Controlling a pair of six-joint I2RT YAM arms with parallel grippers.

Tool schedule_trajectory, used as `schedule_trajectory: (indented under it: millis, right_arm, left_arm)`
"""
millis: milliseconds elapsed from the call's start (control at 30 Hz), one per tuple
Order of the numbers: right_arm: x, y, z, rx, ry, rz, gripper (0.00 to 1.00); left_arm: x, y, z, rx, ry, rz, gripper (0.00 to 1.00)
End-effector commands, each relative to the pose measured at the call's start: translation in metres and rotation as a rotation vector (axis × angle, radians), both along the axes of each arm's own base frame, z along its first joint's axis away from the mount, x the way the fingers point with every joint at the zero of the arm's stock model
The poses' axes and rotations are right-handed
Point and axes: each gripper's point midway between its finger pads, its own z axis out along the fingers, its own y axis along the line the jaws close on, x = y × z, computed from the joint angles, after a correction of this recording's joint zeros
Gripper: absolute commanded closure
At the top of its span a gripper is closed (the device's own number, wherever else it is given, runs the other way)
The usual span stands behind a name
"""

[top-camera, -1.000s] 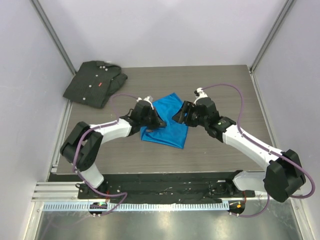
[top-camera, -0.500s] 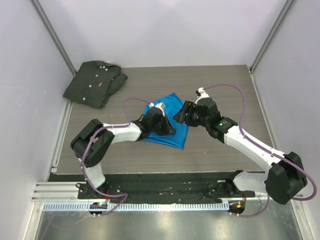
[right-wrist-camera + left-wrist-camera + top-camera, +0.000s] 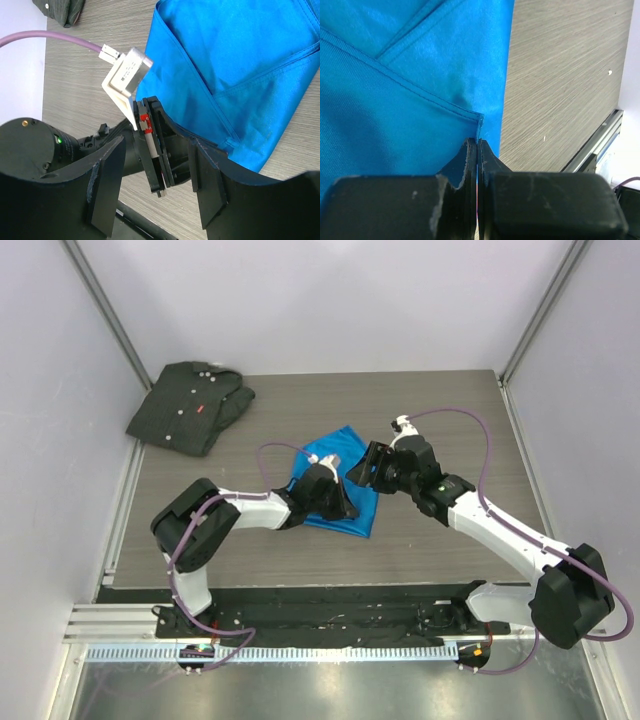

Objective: Fold the napkin, place the utensils inside, and roll it up
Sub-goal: Fold the napkin

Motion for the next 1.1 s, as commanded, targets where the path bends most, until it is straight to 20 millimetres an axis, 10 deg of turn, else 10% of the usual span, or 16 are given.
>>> schedule_trajectory:
  millis: [0, 333, 500, 700, 833, 1067]
  right_arm:
    - [0.006, 0.002, 0.011, 0.019, -0.029, -0.011, 0.39]
    - [0.008, 0.005, 0.008, 0.023, -0.021, -0.001, 0.39]
    - [0.007, -0.001, 0.011, 0.002, -0.028, -0.010, 0.39]
    - [0.007, -0.046, 0.022, -0.049, -0.037, -0.094, 0.35]
    - [0.002, -0.070, 0.017, -0.088, -0.027, -0.135, 0.32]
    - [-0.018, -0.075, -0.041, -0.104, 0.128, -0.130, 0.31]
  left_arm:
    - [-0.005, -0.005, 0.002, -0.020, -0.033, -0.021, 1.00]
    - [-0.017, -0.011, 0.000, -0.006, -0.042, -0.072, 0.97]
    - [-0.011, -0.018, 0.020, -0.027, -0.077, -0.080, 0.39]
    - [-0.010, -0.014, 0.063, -0.020, -0.156, -0.109, 0.08]
    - [-0.019, 0.008, 0.091, 0.005, -0.215, -0.108, 0.04]
    - [-0.027, 0.085, 0.083, 0.205, -0.263, 0.032, 0.00]
